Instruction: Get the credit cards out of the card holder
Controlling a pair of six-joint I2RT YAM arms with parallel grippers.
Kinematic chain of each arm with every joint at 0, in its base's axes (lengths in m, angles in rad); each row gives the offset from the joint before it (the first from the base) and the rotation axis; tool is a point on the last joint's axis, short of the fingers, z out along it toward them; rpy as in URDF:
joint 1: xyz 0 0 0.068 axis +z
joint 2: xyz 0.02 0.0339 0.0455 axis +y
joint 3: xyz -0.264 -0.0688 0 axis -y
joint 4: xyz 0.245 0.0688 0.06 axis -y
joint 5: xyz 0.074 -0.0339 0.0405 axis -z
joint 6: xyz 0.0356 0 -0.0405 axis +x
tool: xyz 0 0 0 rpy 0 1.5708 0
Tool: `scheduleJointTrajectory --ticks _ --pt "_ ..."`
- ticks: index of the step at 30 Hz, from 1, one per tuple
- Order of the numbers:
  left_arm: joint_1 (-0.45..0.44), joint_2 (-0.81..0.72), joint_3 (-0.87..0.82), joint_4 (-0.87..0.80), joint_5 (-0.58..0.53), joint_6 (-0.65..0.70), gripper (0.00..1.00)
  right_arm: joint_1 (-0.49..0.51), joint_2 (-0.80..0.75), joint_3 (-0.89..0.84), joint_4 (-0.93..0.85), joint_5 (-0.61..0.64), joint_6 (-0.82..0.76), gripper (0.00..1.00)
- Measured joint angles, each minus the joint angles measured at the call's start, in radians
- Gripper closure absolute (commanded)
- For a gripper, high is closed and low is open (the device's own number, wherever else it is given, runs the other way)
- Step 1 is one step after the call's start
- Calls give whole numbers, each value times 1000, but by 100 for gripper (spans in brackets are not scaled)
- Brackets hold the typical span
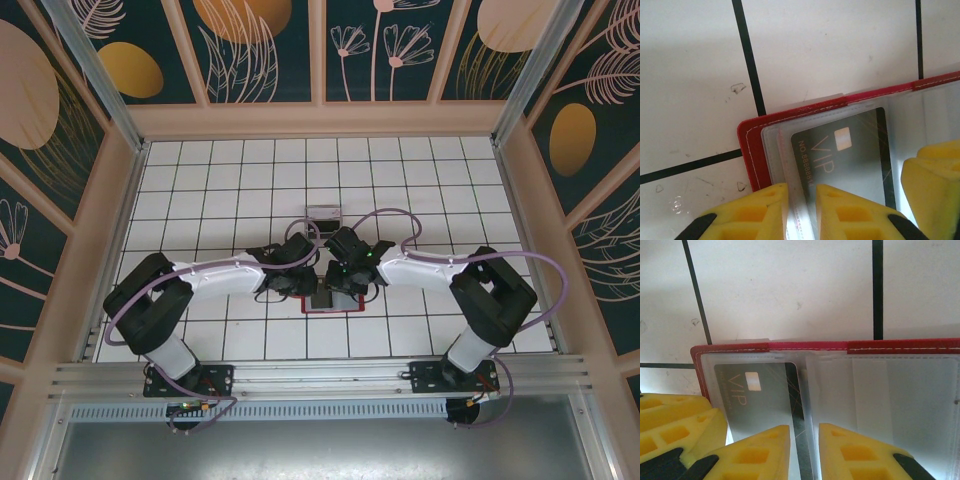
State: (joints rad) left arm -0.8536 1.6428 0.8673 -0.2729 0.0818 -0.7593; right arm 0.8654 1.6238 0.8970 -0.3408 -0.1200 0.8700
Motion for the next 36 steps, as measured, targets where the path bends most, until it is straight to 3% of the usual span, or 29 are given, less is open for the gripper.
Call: scheduleJointTrajectory --ticks 36 --pt "0 2 -28 19 -3 7 82 -46 0 -130 223 -126 0 82"
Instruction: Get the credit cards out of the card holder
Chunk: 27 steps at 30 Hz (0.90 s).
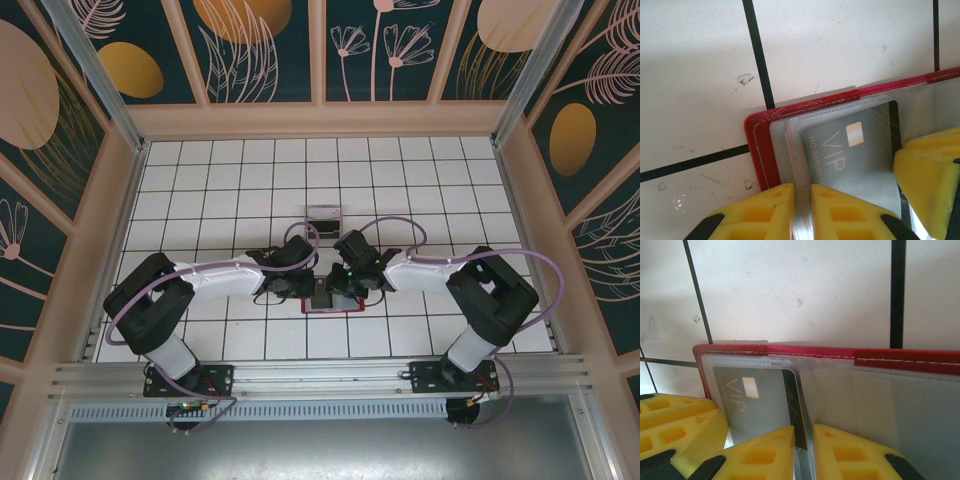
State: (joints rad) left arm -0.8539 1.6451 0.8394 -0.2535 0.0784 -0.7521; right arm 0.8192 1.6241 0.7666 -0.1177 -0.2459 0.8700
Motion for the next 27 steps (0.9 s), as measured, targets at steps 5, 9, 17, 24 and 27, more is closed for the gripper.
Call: scheduleJointTrajectory --ticks 5,9,17,24,27 --pt "0 2 0 0 0 0 82 -16 -16 -51 82 -44 0 82" --pt "0 2 0 0 0 0 82 -31 -29 -88 143 -77 1 83" --pt "0 3 0 0 0 0 82 -46 -45 -143 227 -137 0 83" --pt "0 3 0 0 0 0 82 -48 -66 -169 269 -169 1 84" --pt "0 2 0 0 -1 0 82 -53 -73 -176 280 -180 0 87"
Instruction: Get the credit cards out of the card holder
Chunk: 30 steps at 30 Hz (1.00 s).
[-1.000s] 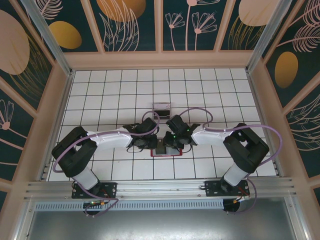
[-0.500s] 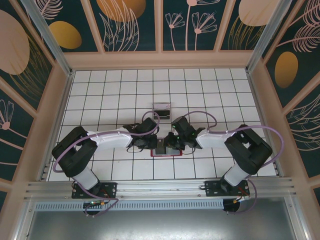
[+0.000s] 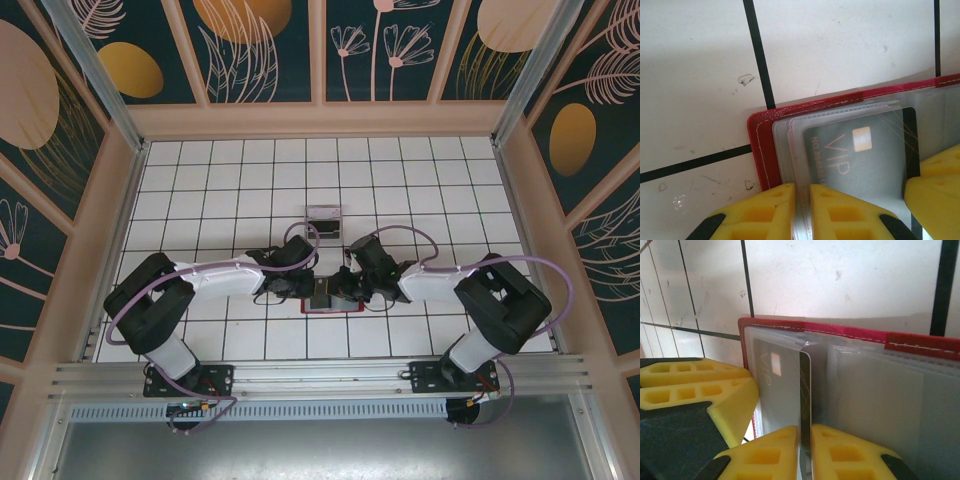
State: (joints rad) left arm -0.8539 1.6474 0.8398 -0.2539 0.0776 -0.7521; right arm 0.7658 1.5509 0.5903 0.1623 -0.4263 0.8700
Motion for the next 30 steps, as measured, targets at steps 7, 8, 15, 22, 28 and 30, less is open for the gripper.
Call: scheduleJointTrajectory --ticks 7,8,15,22,28,30 --pt "0 0 0 0 0 0 82 -12 -21 -14 19 -19 0 92" --pt "0 0 0 0 0 0 82 -13 -26 -16 22 -21 0 93" --pt "-1 2 2 0 -2 0 82 -19 -47 -30 23 -21 0 95" --pt "-3 2 2 0 -7 0 83 -47 -87 -64 18 -21 0 95" --pt "-3 2 2 -1 -8 0 82 -68 -130 -83 -2 -21 -2 95" --pt "-3 2 3 -1 -8 0 82 -75 -144 -83 -13 -21 -7 96"
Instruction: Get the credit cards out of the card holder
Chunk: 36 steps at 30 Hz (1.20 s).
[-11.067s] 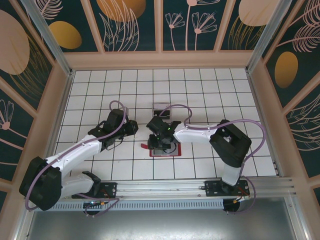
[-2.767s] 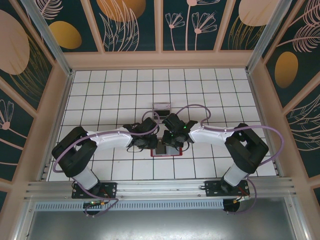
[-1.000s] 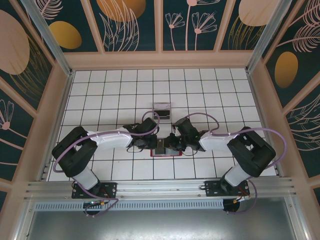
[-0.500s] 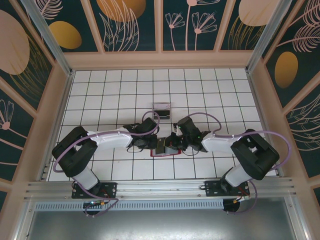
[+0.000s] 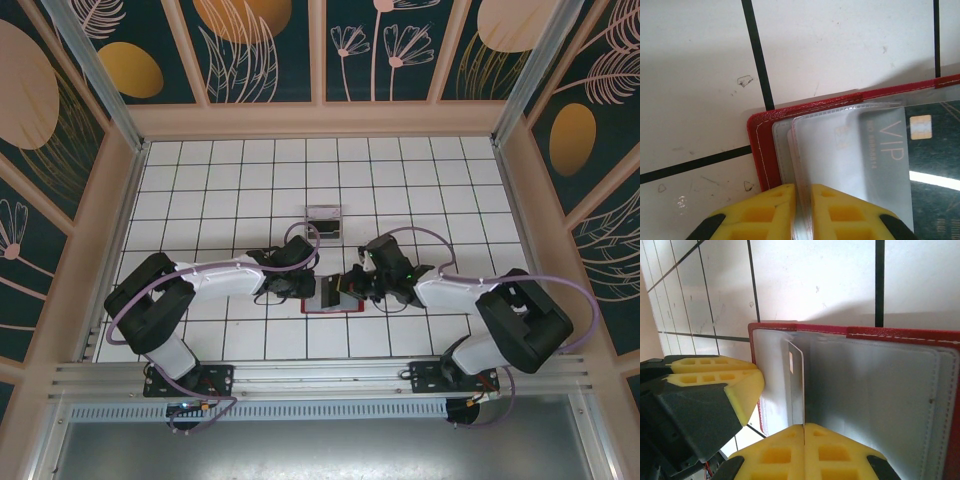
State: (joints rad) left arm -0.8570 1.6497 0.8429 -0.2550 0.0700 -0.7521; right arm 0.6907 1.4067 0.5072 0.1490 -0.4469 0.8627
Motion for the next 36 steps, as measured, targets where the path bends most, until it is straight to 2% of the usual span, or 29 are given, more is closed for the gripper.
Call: scheduleJointTrajectory --ticks 17,25,30,36 --pt "-1 -13 2 -30 -17 -1 82 -44 -171 -8 -129 45 -50 99" --pt "-2 -48 2 -73 -47 -2 80 -45 -189 23 -200 77 -100 100" --pt "-2 -91 2 -74 -64 -9 80 -48 -189 88 -245 101 -196 100" --pt "-2 -126 2 -74 -80 -16 78 -48 -186 177 -319 168 -411 100"
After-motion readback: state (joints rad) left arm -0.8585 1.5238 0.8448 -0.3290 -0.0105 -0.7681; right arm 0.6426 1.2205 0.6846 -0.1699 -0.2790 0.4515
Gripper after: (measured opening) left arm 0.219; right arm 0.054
